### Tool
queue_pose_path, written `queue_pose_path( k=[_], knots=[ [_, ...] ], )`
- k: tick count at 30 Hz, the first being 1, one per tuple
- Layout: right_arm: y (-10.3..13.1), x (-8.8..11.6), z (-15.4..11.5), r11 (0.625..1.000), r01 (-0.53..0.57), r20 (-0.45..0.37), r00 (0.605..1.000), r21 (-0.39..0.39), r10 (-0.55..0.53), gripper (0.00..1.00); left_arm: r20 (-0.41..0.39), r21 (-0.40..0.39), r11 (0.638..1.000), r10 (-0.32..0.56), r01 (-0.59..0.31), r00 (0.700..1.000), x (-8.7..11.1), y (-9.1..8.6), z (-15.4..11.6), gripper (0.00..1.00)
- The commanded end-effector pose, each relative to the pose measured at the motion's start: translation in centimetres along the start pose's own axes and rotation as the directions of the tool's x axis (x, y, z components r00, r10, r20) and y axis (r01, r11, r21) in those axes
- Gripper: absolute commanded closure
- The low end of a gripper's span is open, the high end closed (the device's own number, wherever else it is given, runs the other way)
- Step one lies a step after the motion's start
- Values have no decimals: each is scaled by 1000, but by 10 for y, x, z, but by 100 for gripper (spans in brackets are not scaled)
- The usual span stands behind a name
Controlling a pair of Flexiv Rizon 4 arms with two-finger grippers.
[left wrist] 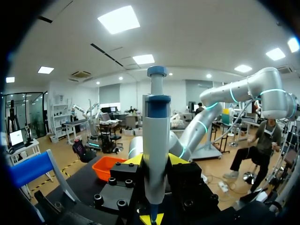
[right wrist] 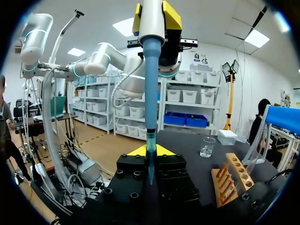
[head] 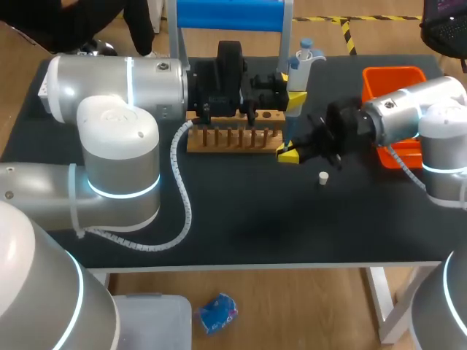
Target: Invert the test tube, pick up the pipette, mount the tip to pipette, aspirate from beaker and dispense into the tube, eject the tip, return the pipette, and cap with the stopper.
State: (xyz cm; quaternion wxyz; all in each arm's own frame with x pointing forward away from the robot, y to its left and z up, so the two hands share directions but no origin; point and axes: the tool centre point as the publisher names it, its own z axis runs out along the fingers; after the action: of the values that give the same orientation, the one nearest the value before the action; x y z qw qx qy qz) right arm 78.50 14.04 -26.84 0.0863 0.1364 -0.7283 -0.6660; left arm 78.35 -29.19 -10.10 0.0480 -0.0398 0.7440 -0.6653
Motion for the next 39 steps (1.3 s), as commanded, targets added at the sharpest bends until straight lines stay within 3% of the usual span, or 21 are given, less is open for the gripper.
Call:
queue_pose_path(
  k=[1, 39],
  knots=[
    [5, -1, -2, 1000, 0, 1, 1000, 2, 0, 100, 1, -1, 1000, -1, 1, 1000, 0, 1, 1, 100],
    [20, -7, -5, 1000, -4, 3, 1000, 22, 4, 100, 1, -1, 1000, -1, 1, 1000, 0, 1, 1, 100]
  ],
)
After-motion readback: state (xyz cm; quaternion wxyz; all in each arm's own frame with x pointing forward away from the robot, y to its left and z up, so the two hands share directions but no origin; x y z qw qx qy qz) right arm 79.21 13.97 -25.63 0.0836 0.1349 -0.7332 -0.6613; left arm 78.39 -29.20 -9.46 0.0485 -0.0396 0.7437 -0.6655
